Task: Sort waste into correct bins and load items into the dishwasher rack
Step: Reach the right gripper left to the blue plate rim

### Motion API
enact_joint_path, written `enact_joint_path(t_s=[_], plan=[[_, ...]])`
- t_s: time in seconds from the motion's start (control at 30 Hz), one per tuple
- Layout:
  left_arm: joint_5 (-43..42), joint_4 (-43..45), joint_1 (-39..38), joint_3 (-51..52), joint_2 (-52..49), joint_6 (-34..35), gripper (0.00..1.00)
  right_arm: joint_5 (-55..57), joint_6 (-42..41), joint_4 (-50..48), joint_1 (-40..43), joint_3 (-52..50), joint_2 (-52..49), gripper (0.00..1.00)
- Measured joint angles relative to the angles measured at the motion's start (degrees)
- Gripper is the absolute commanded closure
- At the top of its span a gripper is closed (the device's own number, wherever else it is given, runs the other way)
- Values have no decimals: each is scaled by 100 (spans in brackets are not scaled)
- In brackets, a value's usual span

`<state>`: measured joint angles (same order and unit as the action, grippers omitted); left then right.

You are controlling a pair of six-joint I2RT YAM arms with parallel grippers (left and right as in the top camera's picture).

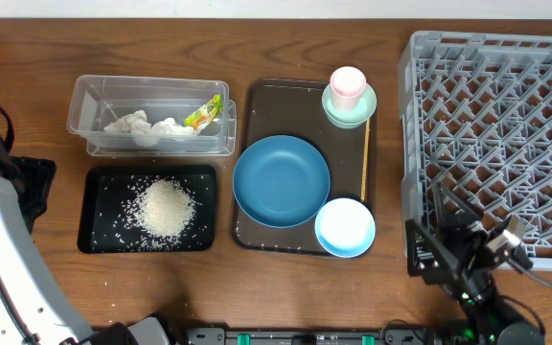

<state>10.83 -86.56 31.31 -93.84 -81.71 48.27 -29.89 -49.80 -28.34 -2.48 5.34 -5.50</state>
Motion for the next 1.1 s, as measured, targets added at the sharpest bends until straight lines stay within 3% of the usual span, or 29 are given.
enact_joint_path(t_s=[0.27,0.47,0.57,0.7,0.87,1.1], plan=[[-15,-4,2,0,-7,-2,7,-1091,1246,1998,17,2702,-2815,1],[-20,-2,4,0,-11,0,7,-1862,2850,4415,-597,5189,-5178,1],[-17,0,4,0,-11,-2,7,-1187,3731,5702,-1506,6207,-6026,1],[-17,-2,4,0,-13,0,7,422,4428,6612,-2966,7211,-6905,1],[-17,0,4,0,-13,0,7,2076,4859,7165,-4391,7906,-7971,1],[-17,0,4,0,-13,0,7,2811,5211,7204,-5226,7980,-9534,1]])
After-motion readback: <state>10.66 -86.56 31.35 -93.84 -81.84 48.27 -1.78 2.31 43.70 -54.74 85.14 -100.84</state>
